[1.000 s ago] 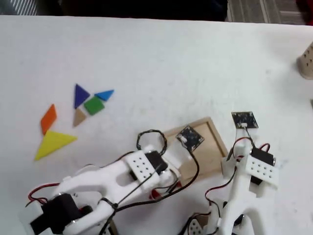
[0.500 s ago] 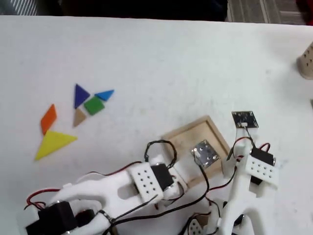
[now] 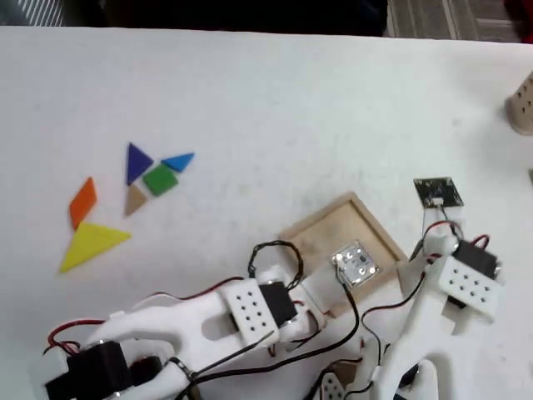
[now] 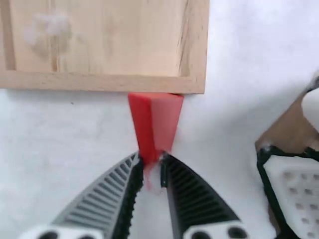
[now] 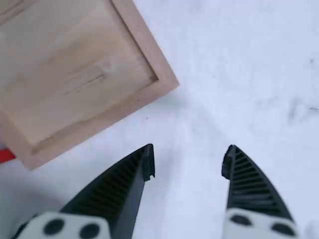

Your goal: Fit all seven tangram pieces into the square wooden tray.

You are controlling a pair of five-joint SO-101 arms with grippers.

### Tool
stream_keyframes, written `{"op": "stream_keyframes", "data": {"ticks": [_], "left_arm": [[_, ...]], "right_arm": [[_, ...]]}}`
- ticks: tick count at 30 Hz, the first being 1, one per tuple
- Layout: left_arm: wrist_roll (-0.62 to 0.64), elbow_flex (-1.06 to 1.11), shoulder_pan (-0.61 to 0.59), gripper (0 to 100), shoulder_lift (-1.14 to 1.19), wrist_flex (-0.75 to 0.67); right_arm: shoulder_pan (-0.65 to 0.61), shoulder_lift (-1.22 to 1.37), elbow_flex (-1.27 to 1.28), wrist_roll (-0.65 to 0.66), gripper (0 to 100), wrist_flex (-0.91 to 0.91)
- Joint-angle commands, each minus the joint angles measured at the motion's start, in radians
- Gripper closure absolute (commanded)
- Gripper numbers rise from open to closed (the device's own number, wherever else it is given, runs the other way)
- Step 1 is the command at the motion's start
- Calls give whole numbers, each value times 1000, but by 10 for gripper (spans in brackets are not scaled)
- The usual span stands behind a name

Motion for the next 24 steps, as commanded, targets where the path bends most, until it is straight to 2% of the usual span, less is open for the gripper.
{"op": "stream_keyframes", "data": {"ticks": [1,3,6,8,13,16,19,24], "left_arm": [[-6,78,48,980,27,-17],[-6,78,48,980,27,-18],[-6,78,48,980,27,-18],[-6,78,48,980,27,-18],[-6,78,48,980,27,-18],[-6,78,48,980,27,-18],[-6,78,48,980,27,-20],[-6,78,48,980,27,-20]], "right_arm": [[27,-13,-173,138,783,206],[19,-13,-221,207,783,294],[-12,-13,-262,468,783,406],[-5,-24,-264,704,783,410],[139,-25,-213,1478,783,409],[214,-65,-192,1765,780,409],[219,-116,-130,1840,780,406],[203,-246,-166,1789,782,406]]}}
